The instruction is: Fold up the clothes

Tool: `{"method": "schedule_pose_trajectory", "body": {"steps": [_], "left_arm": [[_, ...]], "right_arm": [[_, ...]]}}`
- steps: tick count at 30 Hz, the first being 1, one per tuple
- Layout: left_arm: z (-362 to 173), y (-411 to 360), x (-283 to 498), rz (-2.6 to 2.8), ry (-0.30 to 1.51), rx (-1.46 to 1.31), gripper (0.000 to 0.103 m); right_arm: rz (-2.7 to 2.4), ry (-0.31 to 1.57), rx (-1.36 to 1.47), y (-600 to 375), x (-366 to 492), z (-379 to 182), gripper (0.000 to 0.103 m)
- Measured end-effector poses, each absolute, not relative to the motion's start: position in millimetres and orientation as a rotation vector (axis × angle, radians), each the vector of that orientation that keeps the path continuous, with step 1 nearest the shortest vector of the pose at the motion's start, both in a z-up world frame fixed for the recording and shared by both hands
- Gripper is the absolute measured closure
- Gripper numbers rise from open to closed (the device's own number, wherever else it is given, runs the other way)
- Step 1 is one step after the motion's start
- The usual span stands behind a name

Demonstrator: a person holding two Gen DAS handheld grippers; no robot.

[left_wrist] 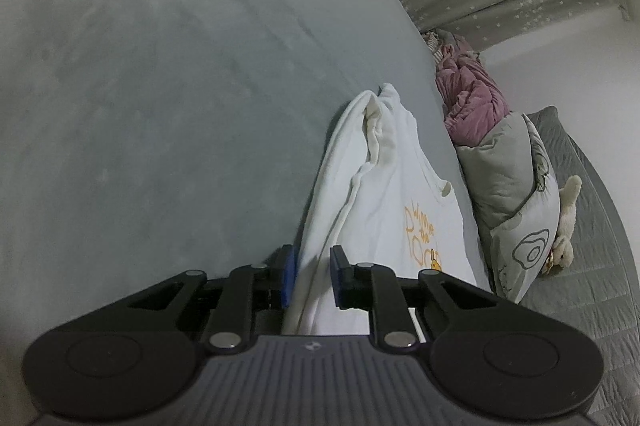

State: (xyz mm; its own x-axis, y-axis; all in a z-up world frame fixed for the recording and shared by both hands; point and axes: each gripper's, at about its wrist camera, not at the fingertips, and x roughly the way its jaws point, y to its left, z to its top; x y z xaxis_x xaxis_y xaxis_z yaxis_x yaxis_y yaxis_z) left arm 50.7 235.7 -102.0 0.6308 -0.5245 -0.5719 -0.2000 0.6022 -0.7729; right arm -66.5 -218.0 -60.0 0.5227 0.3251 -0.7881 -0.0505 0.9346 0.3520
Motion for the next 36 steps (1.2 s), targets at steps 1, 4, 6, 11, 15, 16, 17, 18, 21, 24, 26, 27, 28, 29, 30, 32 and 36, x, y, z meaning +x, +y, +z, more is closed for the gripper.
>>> {"method": "schedule_pose_trajectory", "body": {"steps": [1, 4, 6, 11, 15, 16, 17, 18, 21, 24, 26, 27, 28, 29, 30, 32, 36], "left_arm": [[-102.6, 236.4, 50.5, -0.222, 0.898, -0.938, 0.085], [-106.5, 236.5, 50.8, -0.221, 0.898, -0.96, 0.088], [-107.5, 234.6, 51.4, -0.212, 0.905, -0.944, 0.1], [-97.5, 231.3, 49.1, -0.117, 0.871, -0.883, 0.102], [-70.1, 219.0, 47.7, -0.058, 0.804, -0.71, 0.102], [-56.6, 212.9, 46.5, -0.042, 0.771, -0.622, 0.102], [-48.4, 211.3, 44.8, -0.031, 0.75, -0.577, 0.102], [-40.3, 209.6, 43.1, -0.018, 0.73, -0.531, 0.102], [-21.8, 205.0, 44.5, 0.057, 0.709, -0.405, 0.102], [-8.6, 204.1, 43.5, 0.164, 0.653, -0.276, 0.102], [6.9, 197.4, 37.6, 0.257, 0.559, -0.114, 0.102], [13.7, 194.3, 34.7, 0.289, 0.518, -0.049, 0.102], [21.6, 189.0, 32.2, 0.312, 0.468, 0.031, 0.102], [24.5, 185.7, 31.8, 0.319, 0.449, 0.066, 0.102], [30.0, 178.2, 29.7, 0.342, 0.4, 0.158, 0.102], [28.9, 171.9, 29.3, 0.347, 0.392, 0.225, 0.102], [8.3, 173.1, 33.7, 0.231, 0.629, 0.153, 0.084]], "right_arm": [[0.217, 1.003, 0.294, -220.3, -66.5, -60.0, 0.099], [0.209, 1.024, 0.281, -219.6, -65.2, -65.5, 0.099], [0.214, 1.035, 0.264, -215.0, -63.0, -70.0, 0.098], [0.226, 1.041, 0.257, -212.0, -60.4, -72.5, 0.098], [0.231, 1.042, 0.262, -213.5, -60.7, -71.5, 0.096], [0.232, 1.042, 0.263, -213.9, -60.7, -71.4, 0.096], [0.234, 1.043, 0.263, -214.5, -60.4, -71.3, 0.096], [0.236, 1.044, 0.261, -214.8, -60.2, -71.1, 0.096], [0.241, 1.049, 0.254, -215.3, -59.3, -71.0, 0.096], [0.244, 1.053, 0.249, -215.5, -58.5, -71.0, 0.096], [0.247, 1.055, 0.248, -215.4, -57.9, -71.1, 0.096], [0.249, 1.056, 0.247, -215.7, -57.4, -71.2, 0.096], [0.252, 1.057, 0.245, -215.9, -56.9, -71.4, 0.096], [0.255, 1.058, 0.243, -215.6, -56.1, -71.5, 0.096], [0.257, 1.059, 0.24, -215.0, -55.4, -71.4, 0.096], [0.259, 1.06, 0.236, -213.6, -54.1, -70.9, 0.094], [0.267, 1.065, 0.256, -213.0, -50.9, -69.2, 0.079]]}}
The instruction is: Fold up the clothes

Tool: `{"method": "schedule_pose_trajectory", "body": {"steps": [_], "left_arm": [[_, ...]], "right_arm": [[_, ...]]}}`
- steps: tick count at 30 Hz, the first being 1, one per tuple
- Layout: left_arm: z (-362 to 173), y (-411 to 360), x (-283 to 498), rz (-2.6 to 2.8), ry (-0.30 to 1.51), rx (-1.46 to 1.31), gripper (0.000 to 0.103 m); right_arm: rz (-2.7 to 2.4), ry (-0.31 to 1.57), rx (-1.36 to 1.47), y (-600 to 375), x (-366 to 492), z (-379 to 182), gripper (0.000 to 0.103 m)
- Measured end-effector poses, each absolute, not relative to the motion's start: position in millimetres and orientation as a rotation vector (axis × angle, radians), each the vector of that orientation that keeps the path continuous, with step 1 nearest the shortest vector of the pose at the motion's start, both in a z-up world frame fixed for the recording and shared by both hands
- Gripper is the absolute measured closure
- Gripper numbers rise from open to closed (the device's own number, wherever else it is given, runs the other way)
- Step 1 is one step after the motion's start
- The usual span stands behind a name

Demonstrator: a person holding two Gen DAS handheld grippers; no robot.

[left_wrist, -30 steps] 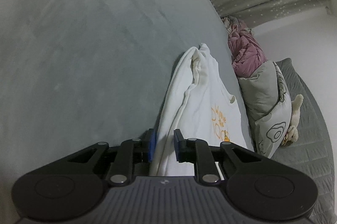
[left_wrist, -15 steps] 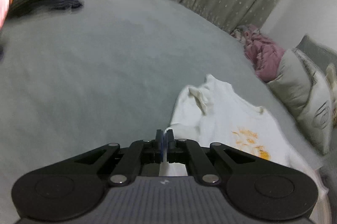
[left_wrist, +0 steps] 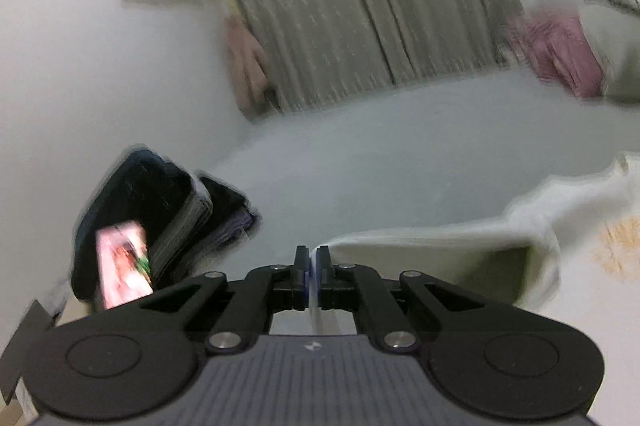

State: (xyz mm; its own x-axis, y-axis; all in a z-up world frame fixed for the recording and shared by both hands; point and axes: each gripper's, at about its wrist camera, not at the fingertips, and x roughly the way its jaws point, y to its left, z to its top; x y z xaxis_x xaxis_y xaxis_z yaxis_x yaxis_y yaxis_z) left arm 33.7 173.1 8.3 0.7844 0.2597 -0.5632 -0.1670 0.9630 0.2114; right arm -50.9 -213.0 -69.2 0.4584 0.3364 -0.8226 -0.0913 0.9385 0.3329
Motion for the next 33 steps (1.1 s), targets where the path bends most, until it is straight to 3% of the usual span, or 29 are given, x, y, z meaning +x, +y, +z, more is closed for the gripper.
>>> {"method": "schedule_pose_trajectory", "body": {"steps": [2, 3, 5, 7, 8, 13, 17, 28, 29, 31, 32, 33], "left_arm": [[2.5, 188.5, 30.6, 0.169, 0.686, -0.012, 0.067], [-3.2, 215.5, 23.8, 0.113, 0.738, -0.268, 0.067], [-5.8, 245.1, 13.6, 0.107, 0.758, -0.445, 0.066], [-6.6, 273.9, 1.8, 0.147, 0.756, -0.549, 0.058], [-7.6, 280.4, -0.8, 0.169, 0.774, -0.538, 0.053], [-23.9, 294.8, 0.1, 0.15, 0.908, -0.537, 0.053], [-27.8, 294.2, 4.5, 0.123, 0.917, -0.481, 0.052], [-57.1, 242.2, 33.0, -0.036, 0.977, -0.047, 0.049], [-57.9, 236.7, 33.3, -0.035, 0.967, -0.015, 0.053], [-59.5, 226.1, 33.8, -0.032, 0.946, 0.048, 0.084], [-60.9, 227.3, 34.5, -0.028, 0.943, 0.059, 0.095], [-63.0, 231.1, 36.8, -0.022, 0.948, 0.08, 0.095]], "right_arm": [[0.282, 1.065, 0.274, -212.6, -50.0, -66.5, 0.069], [0.282, 1.063, 0.272, -211.8, -49.8, -65.3, 0.067], [0.268, 1.05, 0.239, -207.8, -49.5, -60.1, 0.06], [0.247, 1.027, 0.197, -203.4, -48.9, -53.5, 0.059], [0.239, 1.017, 0.182, -201.3, -47.7, -50.2, 0.059], [0.251, 0.99, 0.105, -183.6, -12.4, -35.0, 0.059], [0.32, 0.936, 0.023, -135.2, 63.4, -9.1, 0.059], [0.283, 0.917, -0.005, -23.5, 243.7, 11.0, 0.059], [0.251, 0.924, -0.006, -16.9, 261.7, 4.8, 0.059], [0.211, 0.944, 0.014, -10.2, 290.8, -11.8, 0.058], [0.197, 0.954, 0.026, -7.9, 303.3, -20.2, 0.058], [0.191, 0.965, 0.049, -6.6, 313.9, -27.9, 0.058]]}}
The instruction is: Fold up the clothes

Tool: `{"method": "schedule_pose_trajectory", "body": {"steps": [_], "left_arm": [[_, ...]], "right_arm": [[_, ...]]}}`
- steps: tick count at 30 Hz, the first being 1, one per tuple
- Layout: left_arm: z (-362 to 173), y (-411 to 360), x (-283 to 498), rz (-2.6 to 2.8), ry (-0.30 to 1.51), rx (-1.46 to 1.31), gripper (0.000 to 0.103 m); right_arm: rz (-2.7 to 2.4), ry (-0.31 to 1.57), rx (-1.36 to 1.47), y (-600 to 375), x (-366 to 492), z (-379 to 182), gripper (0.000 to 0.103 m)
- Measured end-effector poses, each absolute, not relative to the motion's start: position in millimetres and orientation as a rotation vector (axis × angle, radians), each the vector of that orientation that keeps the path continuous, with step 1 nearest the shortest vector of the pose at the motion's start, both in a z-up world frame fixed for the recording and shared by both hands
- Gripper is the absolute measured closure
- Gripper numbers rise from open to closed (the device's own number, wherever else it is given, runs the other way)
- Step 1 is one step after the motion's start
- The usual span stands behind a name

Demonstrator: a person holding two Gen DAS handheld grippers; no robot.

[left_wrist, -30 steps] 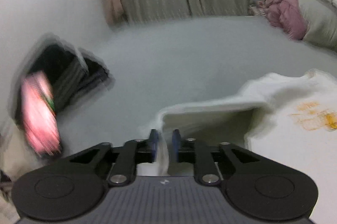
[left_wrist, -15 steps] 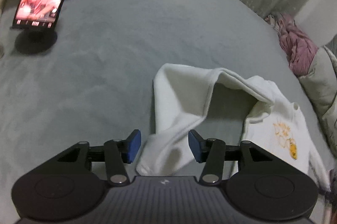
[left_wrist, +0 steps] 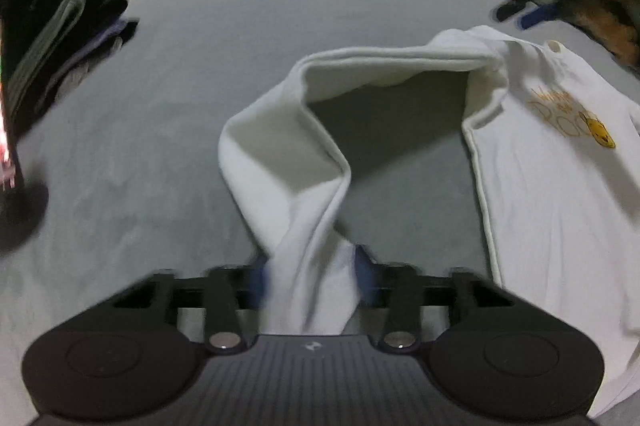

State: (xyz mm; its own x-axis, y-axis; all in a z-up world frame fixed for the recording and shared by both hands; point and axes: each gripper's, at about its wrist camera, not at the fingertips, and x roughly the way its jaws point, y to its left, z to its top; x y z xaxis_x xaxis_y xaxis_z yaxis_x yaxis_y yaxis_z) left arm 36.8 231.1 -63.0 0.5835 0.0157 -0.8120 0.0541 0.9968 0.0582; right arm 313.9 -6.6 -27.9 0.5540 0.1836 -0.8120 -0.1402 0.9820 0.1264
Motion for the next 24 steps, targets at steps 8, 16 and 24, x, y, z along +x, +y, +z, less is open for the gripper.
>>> {"method": "schedule_pose_trajectory", "body": {"steps": [8, 16, 24], "left_arm": [[-61.0, 257.1, 51.2, 0.339, 0.82, 0.277, 0.098], [-79.4, 280.3, 72.4, 0.459, 0.933, 0.272, 0.092], [-59.5, 336.0, 56.3, 0.369, 0.905, -0.138, 0.059]], "right_arm": [[0.281, 0.834, 0.25, -11.6, 336.1, -60.4, 0.101], [0.285, 0.752, 0.205, -11.7, 335.5, -50.2, 0.08], [0.282, 0.997, 0.161, 14.0, 331.8, -33.2, 0.069]]}}
